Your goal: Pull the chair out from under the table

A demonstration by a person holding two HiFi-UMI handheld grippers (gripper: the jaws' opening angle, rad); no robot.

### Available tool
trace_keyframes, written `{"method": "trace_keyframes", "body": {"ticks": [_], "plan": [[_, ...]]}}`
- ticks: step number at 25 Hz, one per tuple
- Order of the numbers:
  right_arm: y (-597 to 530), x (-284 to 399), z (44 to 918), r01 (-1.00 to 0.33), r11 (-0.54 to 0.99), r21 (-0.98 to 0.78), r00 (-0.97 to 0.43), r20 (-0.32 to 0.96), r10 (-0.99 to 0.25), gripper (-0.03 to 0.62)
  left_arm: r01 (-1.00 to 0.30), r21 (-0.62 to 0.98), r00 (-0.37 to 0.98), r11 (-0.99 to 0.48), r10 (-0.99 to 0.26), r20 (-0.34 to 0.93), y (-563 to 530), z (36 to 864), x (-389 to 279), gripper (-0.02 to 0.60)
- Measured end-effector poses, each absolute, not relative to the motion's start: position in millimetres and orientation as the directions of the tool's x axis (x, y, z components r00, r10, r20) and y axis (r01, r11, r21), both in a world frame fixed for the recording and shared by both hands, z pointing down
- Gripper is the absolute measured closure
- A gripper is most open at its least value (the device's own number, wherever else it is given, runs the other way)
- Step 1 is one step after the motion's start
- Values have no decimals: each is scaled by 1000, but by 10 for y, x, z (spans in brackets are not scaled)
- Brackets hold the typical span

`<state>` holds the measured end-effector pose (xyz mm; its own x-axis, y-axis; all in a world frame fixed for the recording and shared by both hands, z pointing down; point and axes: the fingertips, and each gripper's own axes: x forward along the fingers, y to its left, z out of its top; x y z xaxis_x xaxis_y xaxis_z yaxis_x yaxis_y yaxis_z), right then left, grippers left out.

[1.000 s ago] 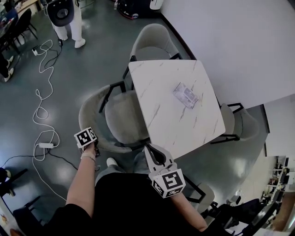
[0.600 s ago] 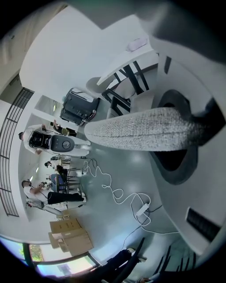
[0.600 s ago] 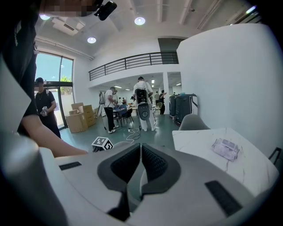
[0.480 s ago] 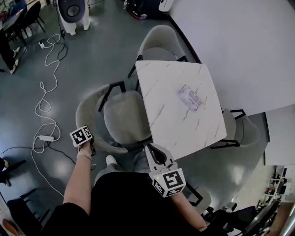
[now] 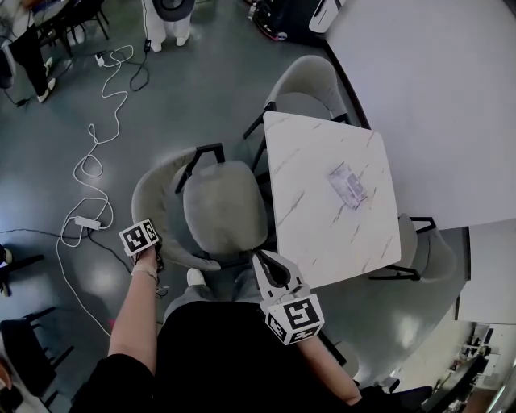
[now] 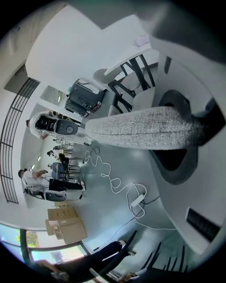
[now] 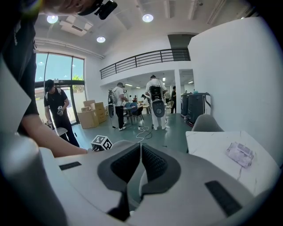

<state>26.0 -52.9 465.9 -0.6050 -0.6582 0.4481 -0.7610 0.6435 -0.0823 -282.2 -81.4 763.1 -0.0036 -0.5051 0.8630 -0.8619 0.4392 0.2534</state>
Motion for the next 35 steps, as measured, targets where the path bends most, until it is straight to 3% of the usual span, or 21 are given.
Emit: {"method": "trace_keyframes", "body": {"ticks": [23,35], "plan": [[-332,-516,4839,-533,830,-166,-786,461,-412,574,-702,203,-190,682,-454,870,620,7597,-3896,473],[49,-889,4892,-373,909,-184,-842,480,-248,574,-540,199,-281,818,-398,873,1818,7592,-4155,472]]}}
